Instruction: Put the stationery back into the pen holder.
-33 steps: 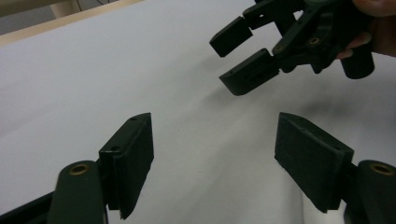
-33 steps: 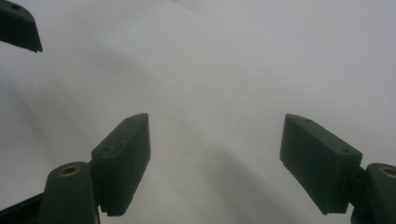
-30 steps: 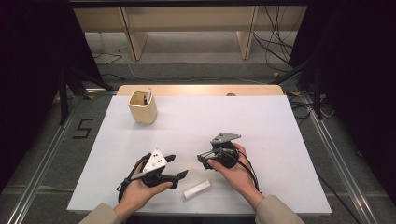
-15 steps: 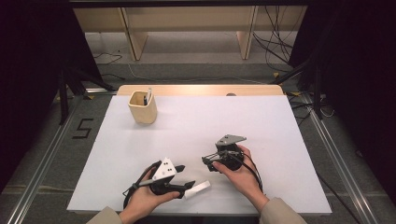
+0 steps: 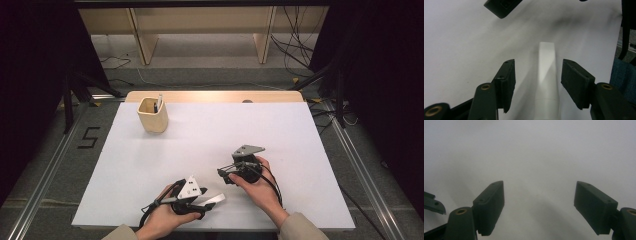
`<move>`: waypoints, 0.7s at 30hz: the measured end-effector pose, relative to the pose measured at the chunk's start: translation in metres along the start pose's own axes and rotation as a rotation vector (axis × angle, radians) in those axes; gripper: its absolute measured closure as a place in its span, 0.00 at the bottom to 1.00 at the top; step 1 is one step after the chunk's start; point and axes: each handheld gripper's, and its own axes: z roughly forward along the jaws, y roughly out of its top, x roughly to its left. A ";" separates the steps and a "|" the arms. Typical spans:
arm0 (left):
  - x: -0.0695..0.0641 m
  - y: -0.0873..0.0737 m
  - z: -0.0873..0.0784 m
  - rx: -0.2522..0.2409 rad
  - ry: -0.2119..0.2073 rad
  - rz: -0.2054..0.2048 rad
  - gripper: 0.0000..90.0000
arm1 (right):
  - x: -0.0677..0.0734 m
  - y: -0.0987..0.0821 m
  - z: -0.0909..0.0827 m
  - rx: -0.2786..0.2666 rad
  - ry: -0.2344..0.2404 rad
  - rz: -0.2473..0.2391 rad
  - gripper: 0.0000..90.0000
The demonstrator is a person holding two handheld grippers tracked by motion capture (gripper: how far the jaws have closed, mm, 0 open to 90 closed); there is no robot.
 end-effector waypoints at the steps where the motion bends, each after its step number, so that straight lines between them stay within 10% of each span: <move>1: -0.001 0.000 0.001 0.005 -0.002 0.000 0.50 | 0.000 0.000 0.000 0.000 0.000 -0.001 0.28; 21: -0.004 -0.003 0.005 0.059 -0.017 0.029 0.62 | -0.001 -0.001 0.000 0.000 -0.002 0.002 0.28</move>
